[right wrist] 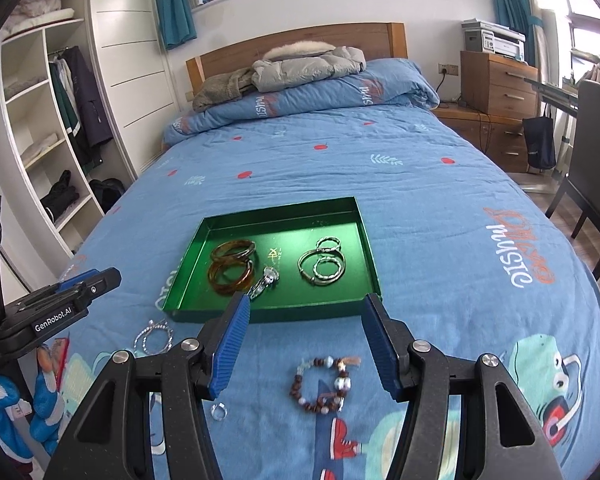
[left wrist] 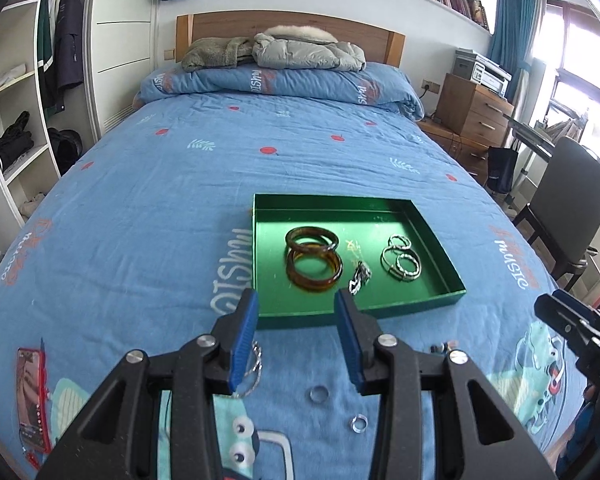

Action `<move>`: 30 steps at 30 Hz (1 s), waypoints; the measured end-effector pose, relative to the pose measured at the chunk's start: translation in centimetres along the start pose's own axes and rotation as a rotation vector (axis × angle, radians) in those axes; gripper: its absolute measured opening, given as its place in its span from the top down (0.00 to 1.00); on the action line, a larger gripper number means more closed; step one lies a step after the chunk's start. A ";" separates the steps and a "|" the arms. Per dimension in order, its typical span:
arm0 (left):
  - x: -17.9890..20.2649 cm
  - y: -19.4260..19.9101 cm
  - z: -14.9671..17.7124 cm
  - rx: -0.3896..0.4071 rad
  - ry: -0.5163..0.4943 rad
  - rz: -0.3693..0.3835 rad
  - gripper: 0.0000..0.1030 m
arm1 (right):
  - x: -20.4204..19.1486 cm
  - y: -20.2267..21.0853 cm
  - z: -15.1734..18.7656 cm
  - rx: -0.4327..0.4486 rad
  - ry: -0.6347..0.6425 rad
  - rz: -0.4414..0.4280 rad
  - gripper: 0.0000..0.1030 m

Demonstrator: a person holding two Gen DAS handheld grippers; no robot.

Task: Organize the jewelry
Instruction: 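Withdraw both tools from the tray toward the remaining jewelry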

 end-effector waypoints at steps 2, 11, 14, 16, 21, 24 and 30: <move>-0.1 1.0 0.8 0.001 -0.012 -0.001 0.64 | -0.1 1.2 0.7 0.005 -0.002 -0.005 0.44; -0.1 4.5 3.2 0.012 -0.026 0.001 0.63 | 0.0 5.0 2.6 0.028 -0.030 0.000 0.44; -0.1 5.4 3.9 0.013 -0.027 0.000 0.63 | 0.2 6.0 3.2 0.035 -0.042 -0.002 0.44; -0.3 6.0 4.4 0.011 -0.023 -0.001 0.63 | 0.4 6.5 3.6 0.036 -0.046 -0.004 0.44; -1.1 7.2 5.4 0.010 -0.005 -0.006 0.58 | 0.6 7.8 4.4 0.044 -0.053 -0.007 0.44; -1.9 7.7 6.1 0.008 0.003 -0.009 0.58 | 0.8 8.4 4.9 0.050 -0.059 -0.009 0.44; -3.9 9.1 8.1 0.016 0.021 0.000 0.58 | 1.4 9.5 6.3 0.056 -0.065 -0.010 0.44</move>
Point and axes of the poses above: each gripper's, at about its wrist camera, not at the fingertips, and y roughly against the way its jaws point, x to its right, z to its underside, the point moved 3 cm from there along -y, roughly the way its jaws point, and after that the axes turned 2 degrees about x, right-handed, at the moved point
